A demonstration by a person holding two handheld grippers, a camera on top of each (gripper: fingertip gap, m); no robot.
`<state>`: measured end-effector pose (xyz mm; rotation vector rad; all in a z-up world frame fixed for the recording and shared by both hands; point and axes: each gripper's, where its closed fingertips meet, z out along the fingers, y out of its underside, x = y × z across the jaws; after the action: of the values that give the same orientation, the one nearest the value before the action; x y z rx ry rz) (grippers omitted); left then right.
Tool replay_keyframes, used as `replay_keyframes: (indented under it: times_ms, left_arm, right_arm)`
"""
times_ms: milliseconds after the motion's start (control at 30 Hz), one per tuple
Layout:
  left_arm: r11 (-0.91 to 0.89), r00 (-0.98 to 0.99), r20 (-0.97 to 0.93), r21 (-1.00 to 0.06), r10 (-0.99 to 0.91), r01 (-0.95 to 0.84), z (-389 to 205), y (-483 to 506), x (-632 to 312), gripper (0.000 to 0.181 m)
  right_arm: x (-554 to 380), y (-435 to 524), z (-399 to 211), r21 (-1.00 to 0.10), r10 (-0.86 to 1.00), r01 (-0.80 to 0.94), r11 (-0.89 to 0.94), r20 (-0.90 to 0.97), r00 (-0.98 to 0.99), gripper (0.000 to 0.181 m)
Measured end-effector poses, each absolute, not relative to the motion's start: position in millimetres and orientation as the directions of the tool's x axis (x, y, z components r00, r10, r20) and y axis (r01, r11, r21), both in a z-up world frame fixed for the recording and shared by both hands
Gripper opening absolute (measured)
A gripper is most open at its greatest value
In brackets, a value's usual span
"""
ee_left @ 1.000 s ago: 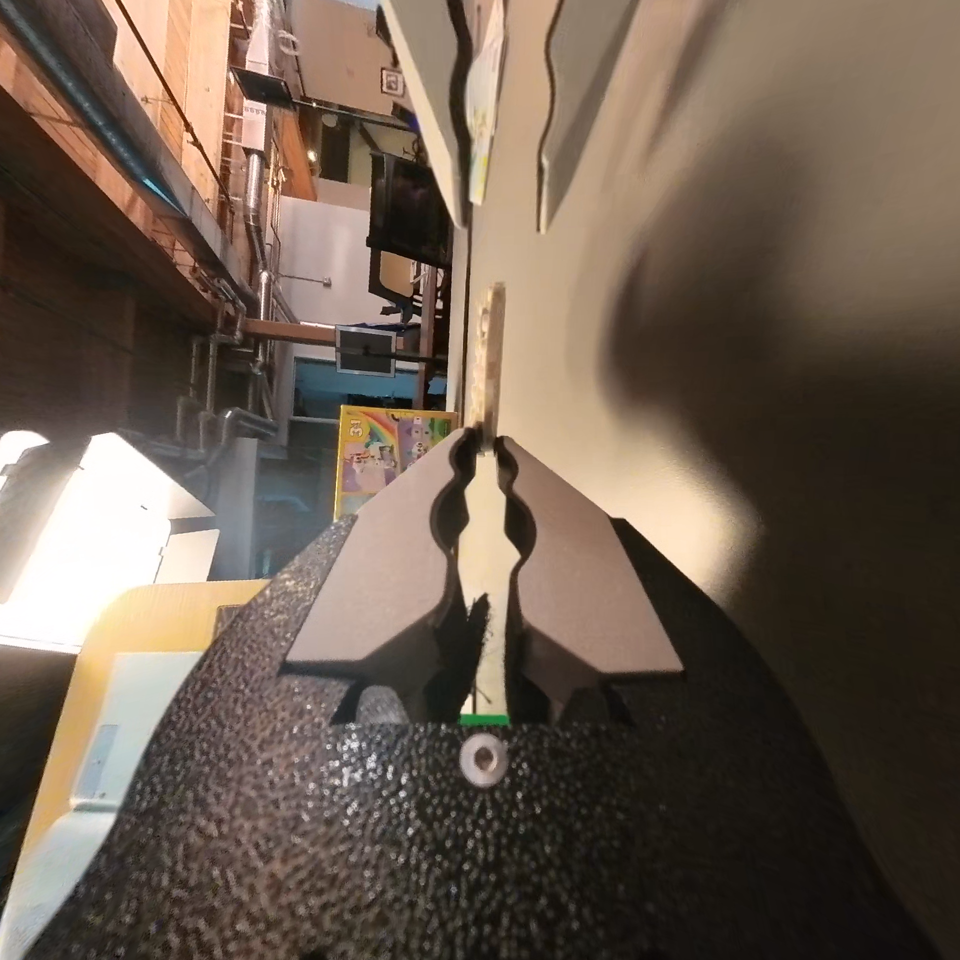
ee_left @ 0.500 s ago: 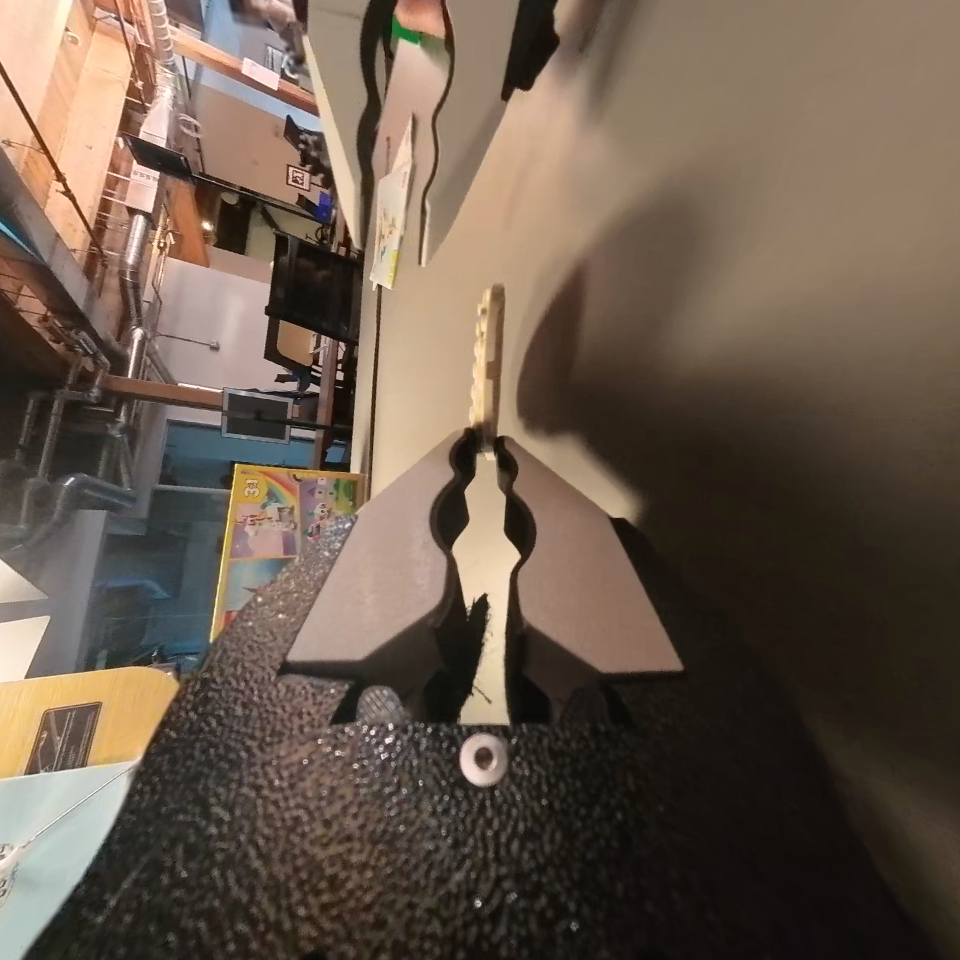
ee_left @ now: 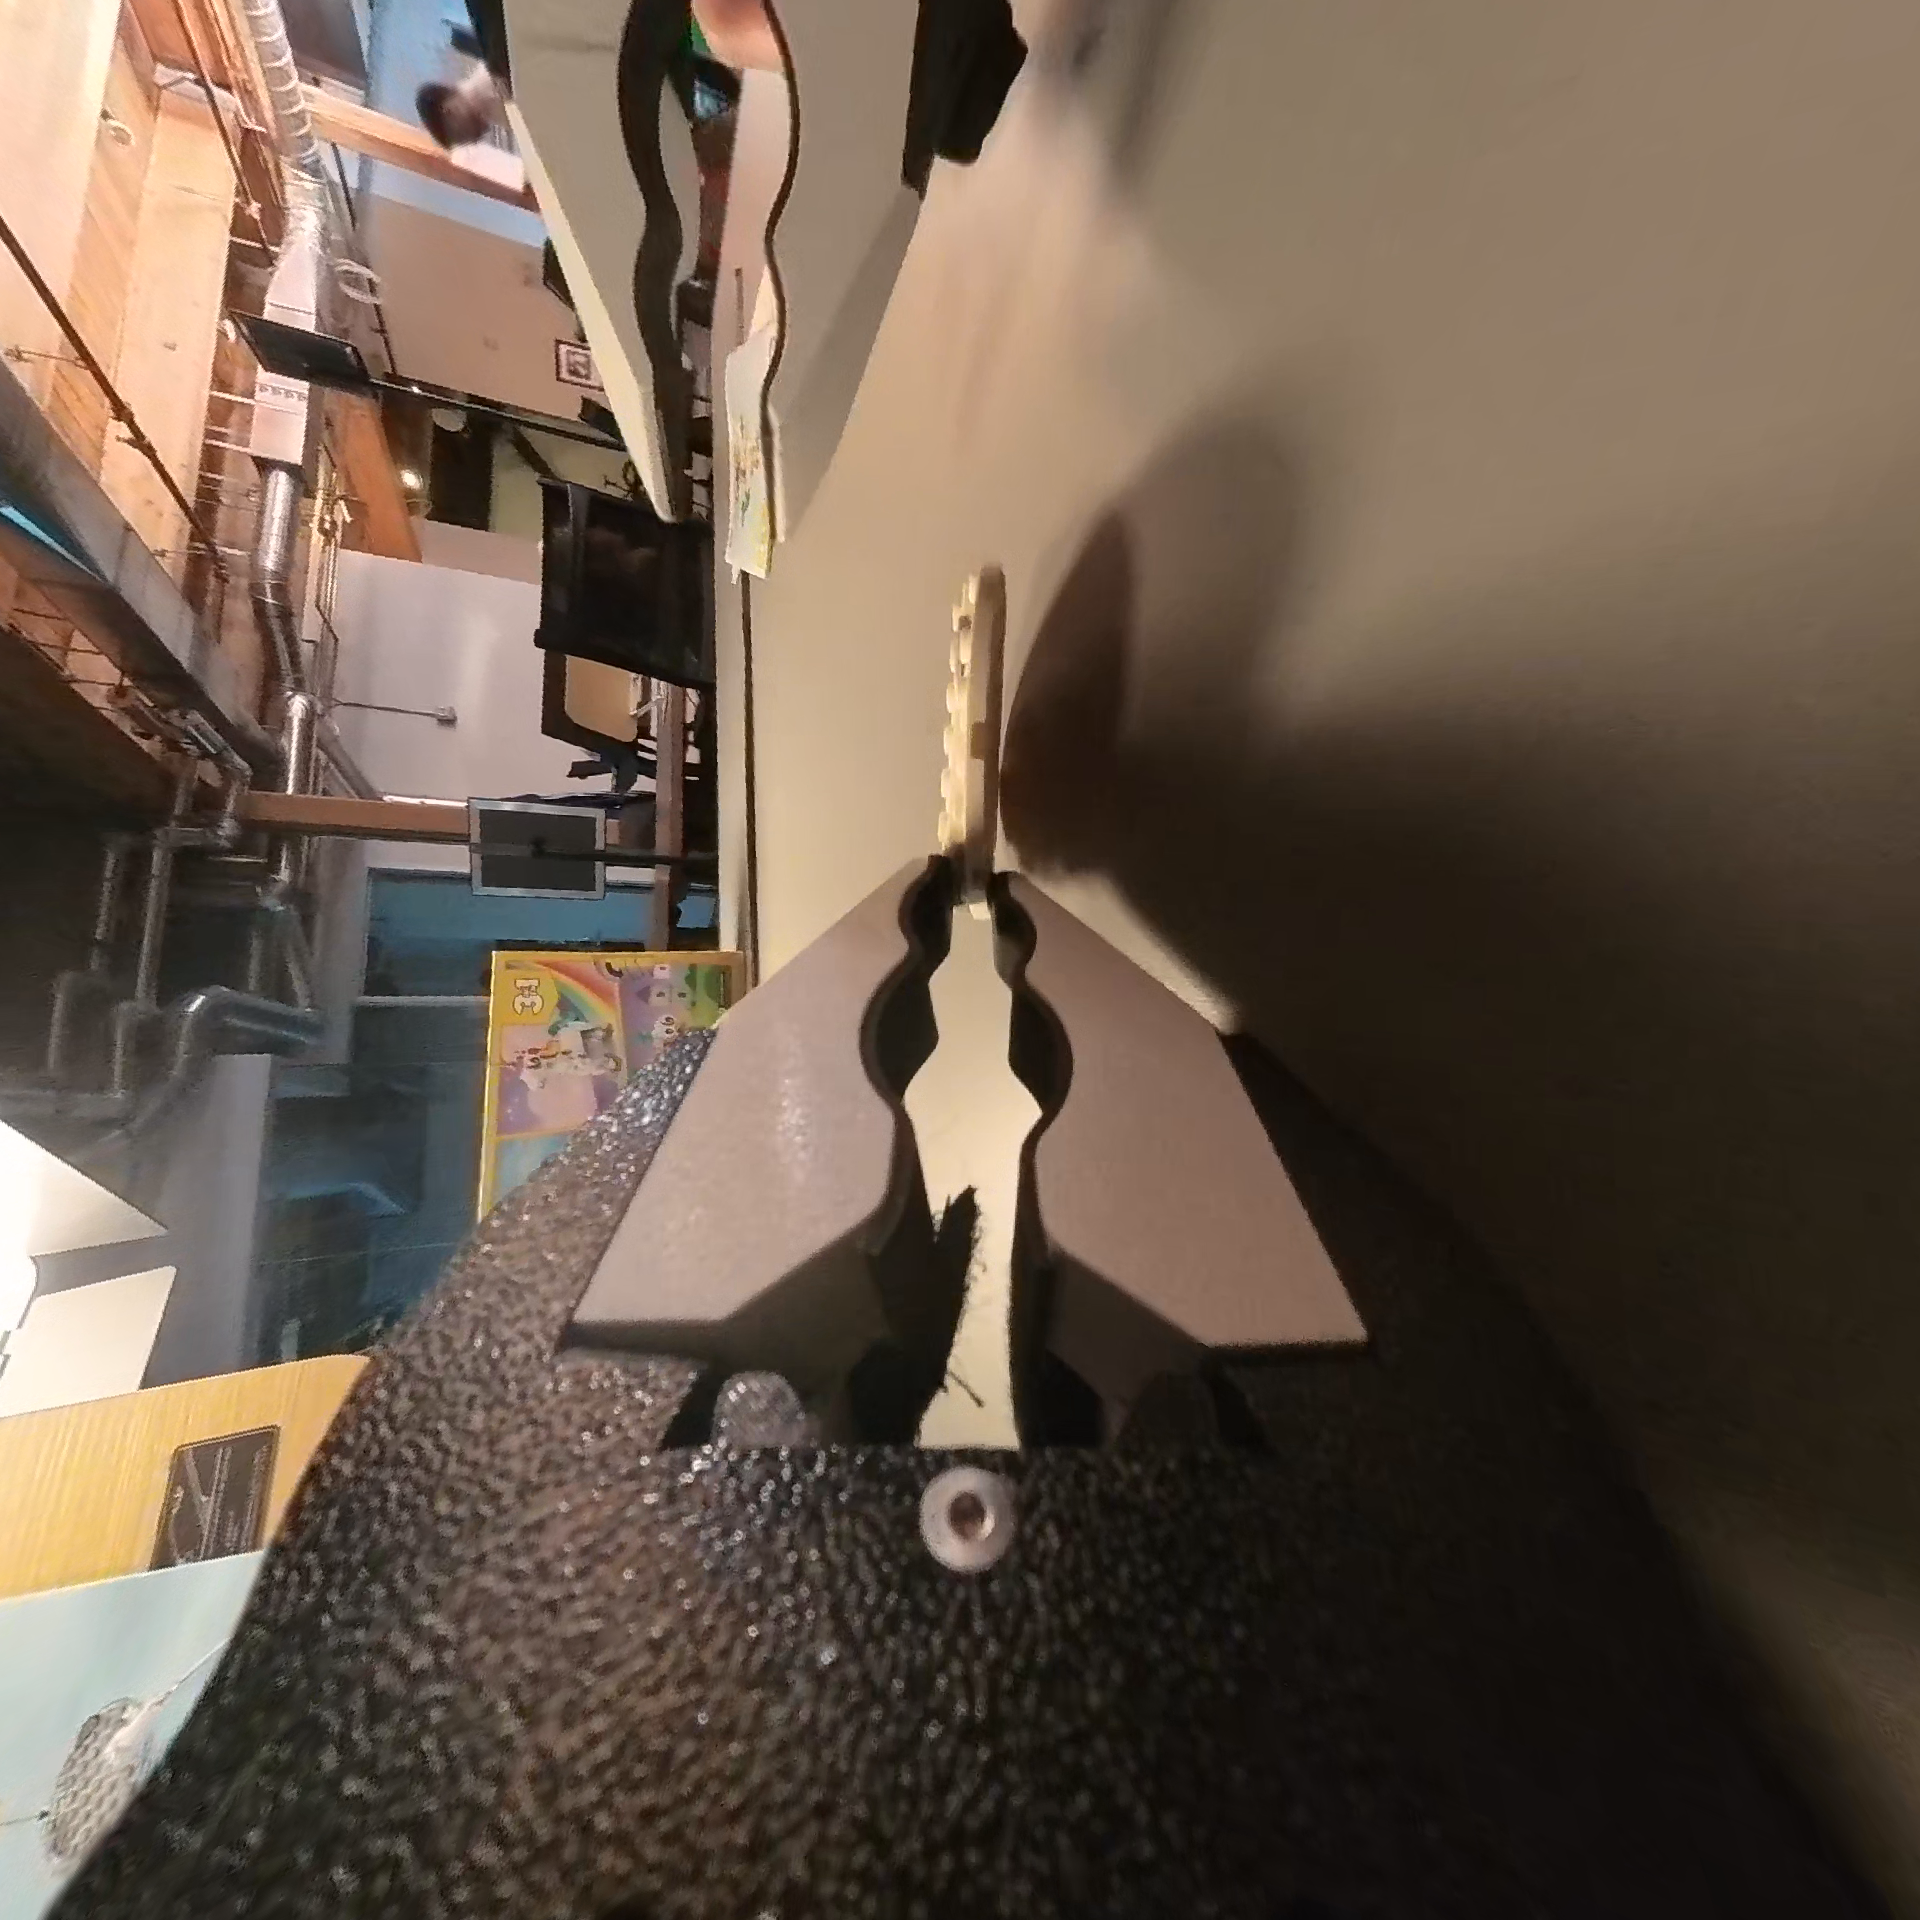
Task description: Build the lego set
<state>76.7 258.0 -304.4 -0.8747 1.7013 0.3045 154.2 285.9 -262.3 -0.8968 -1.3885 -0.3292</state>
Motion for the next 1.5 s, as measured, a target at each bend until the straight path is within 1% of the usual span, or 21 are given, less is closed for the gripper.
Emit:
replay_keyframes:
  times_ms: [300, 567, 733, 800, 833, 900, 967, 1033, 1133, 1300, 1367, 1500]
  left_arm:
    - [0.689, -0.092, -0.922, -0.212, -0.376, -0.693, -305, 259, 76, 0.006]
    - [0.694, -0.099, -0.923, -0.207, -0.373, -0.69, -305, 257, 77, 0.005]
    - [0.672, -0.089, -0.925, -0.199, -0.369, -0.714, -305, 263, 74, 0.005]
    - [0.661, -0.083, -0.926, -0.197, -0.367, -0.724, -305, 266, 73, 0.005]
    - [0.653, -0.078, -0.927, -0.198, -0.368, -0.731, -305, 267, 72, 0.005]
    - [0.636, -0.064, -0.929, -0.198, -0.365, -0.746, -303, 271, 70, 0.005]
    - [0.617, -0.043, -0.93, -0.207, -0.366, -0.759, -302, 275, 68, 0.005]
    - [0.599, -0.023, -0.927, -0.223, -0.375, -0.769, -300, 278, 66, 0.005]
    - [0.585, -0.011, -0.928, -0.226, -0.373, -0.779, -299, 281, 65, 0.005]
    - [0.591, -0.016, -0.93, -0.22, -0.367, -0.776, -298, 278, 67, 0.005]
    - [0.601, -0.015, -0.932, -0.22, -0.361, -0.769, -297, 277, 69, 0.005]
    - [0.594, -0.016, -0.932, -0.217, -0.362, -0.775, -296, 276, 70, 0.005]
  right_arm:
    - [152, 286, -264, -0.355, 0.305, 0.677, 0.645, 0.932, 0.198, 0.018]
    - [155, 288, -261, -0.383, 0.316, 0.672, 0.634, 0.921, 0.227, 0.018]
    - [154, 287, -261, -0.389, 0.326, 0.669, 0.634, 0.918, 0.225, 0.018]
    - [152, 282, -262, -0.419, 0.373, 0.651, 0.633, 0.902, 0.218, 0.019]
    - [148, 275, -263, -0.451, 0.423, 0.626, 0.636, 0.882, 0.206, 0.021]
    - [138, 256, -270, -0.522, 0.549, 0.578, 0.627, 0.823, 0.148, 0.024]
    - [128, 241, -279, -0.544, 0.616, 0.569, 0.616, 0.783, 0.083, 0.028]
    - [119, 233, -284, -0.522, 0.613, 0.574, 0.631, 0.789, 0.042, 0.032]
    - [106, 229, -286, -0.488, 0.589, 0.585, 0.647, 0.808, 0.024, 0.03]
    - [99, 236, -296, -0.369, 0.505, 0.647, 0.667, 0.863, -0.029, 0.023]
    - [99, 238, -299, -0.363, 0.501, 0.651, 0.667, 0.865, -0.032, 0.018]
    - [99, 239, -286, -0.382, 0.473, 0.627, 0.679, 0.881, 0.024, 0.018]
